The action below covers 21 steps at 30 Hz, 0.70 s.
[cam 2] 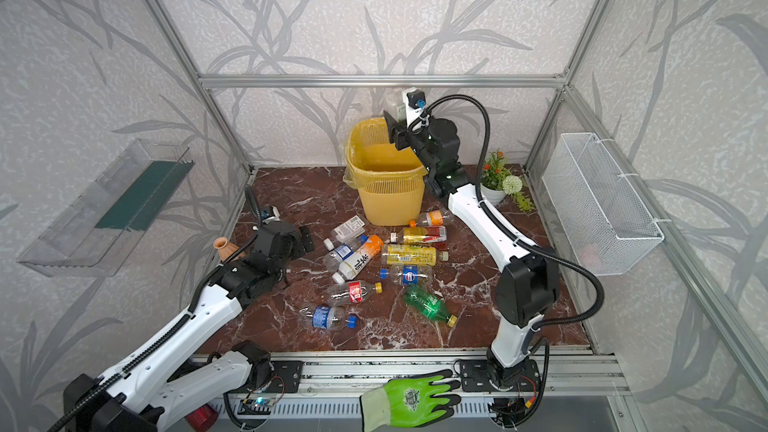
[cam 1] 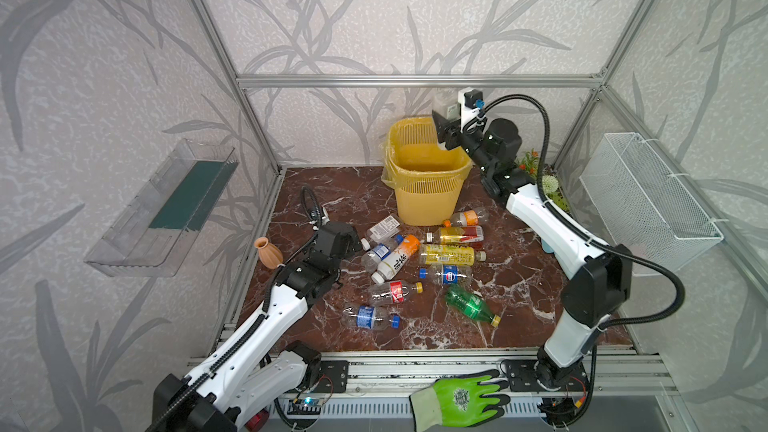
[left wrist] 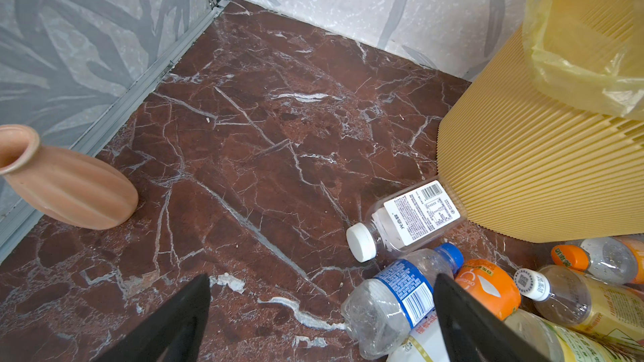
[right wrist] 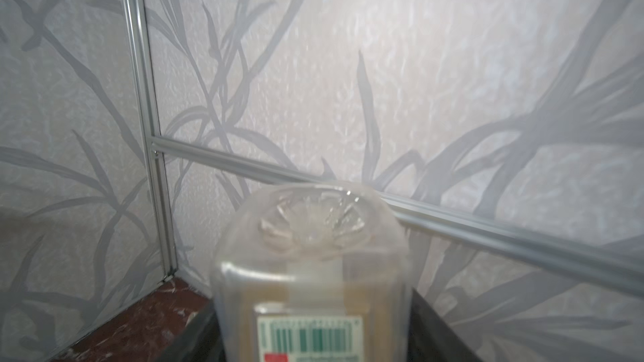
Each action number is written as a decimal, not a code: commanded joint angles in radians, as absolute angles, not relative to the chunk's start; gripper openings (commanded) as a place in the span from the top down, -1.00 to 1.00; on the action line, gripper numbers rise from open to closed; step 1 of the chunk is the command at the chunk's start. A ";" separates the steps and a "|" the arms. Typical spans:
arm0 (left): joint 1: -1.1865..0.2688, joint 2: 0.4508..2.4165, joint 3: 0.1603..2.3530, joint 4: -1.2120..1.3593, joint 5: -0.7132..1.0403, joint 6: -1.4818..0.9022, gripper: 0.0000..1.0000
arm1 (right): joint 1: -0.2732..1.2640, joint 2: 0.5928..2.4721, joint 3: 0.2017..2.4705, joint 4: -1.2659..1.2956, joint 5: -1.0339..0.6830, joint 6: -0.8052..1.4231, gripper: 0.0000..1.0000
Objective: Throw the plastic bottles in the bin
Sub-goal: 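Carry the square bottle with the right gripper over the bin and release, then grasp the square bottle by the bin with the left gripper while the right arm withdraws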
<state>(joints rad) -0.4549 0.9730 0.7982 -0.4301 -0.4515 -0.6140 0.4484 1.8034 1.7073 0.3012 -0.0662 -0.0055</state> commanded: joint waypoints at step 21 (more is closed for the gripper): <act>-0.451 1.278 1.004 -0.507 -0.219 -0.329 -0.92 | 0.271 1.229 1.005 0.225 -0.005 0.155 -0.91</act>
<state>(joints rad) -0.4541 1.2125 0.9504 -0.4603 -0.2756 -0.3988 0.3130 1.2716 1.1389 0.2760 -0.0250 0.0700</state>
